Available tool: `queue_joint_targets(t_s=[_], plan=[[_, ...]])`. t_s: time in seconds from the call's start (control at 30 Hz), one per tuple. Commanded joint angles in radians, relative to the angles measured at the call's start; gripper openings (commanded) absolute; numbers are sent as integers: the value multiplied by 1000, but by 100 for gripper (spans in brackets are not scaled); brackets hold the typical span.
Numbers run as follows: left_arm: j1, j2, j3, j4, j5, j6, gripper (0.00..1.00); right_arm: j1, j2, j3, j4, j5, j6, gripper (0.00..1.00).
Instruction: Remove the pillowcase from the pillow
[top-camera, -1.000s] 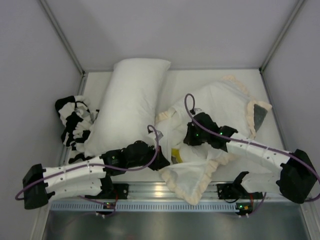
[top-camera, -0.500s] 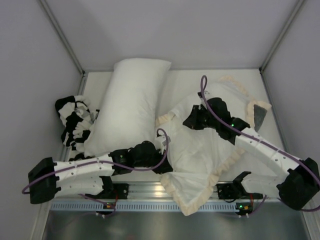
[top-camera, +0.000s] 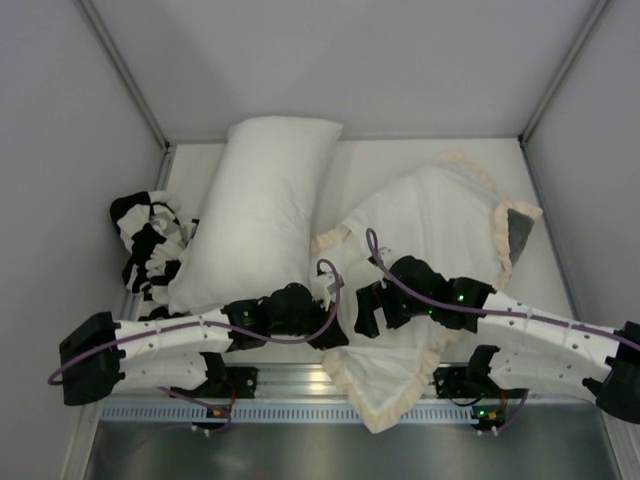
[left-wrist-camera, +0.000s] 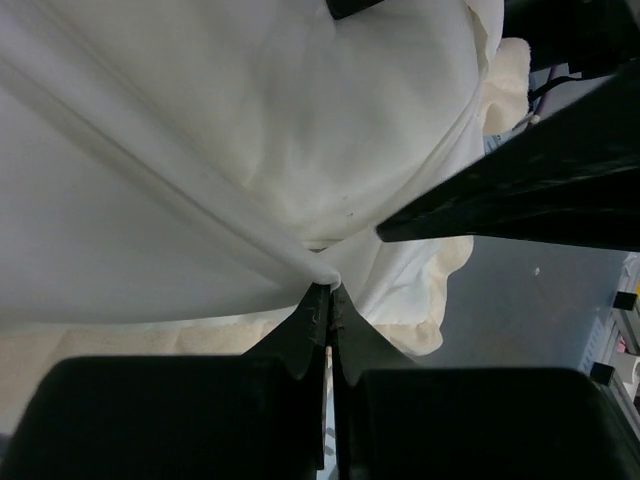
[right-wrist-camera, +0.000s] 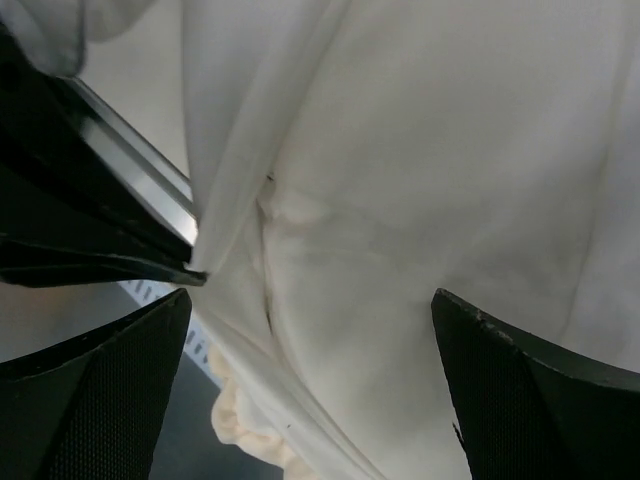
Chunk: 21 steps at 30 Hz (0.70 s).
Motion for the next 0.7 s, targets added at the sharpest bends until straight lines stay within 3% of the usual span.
queue_joint_targets(t_s=[0.0,0.33,0.67], plan=[[-11,-26,8,56,96,8,0,59,73,7,-105,167,35,99],[-11,-125,-14,12,87,5,0,255,248,58,-179,324,130,99],[-11,-129,-26,12,79,1,0,331,445,-16,-113,410,310,99]])
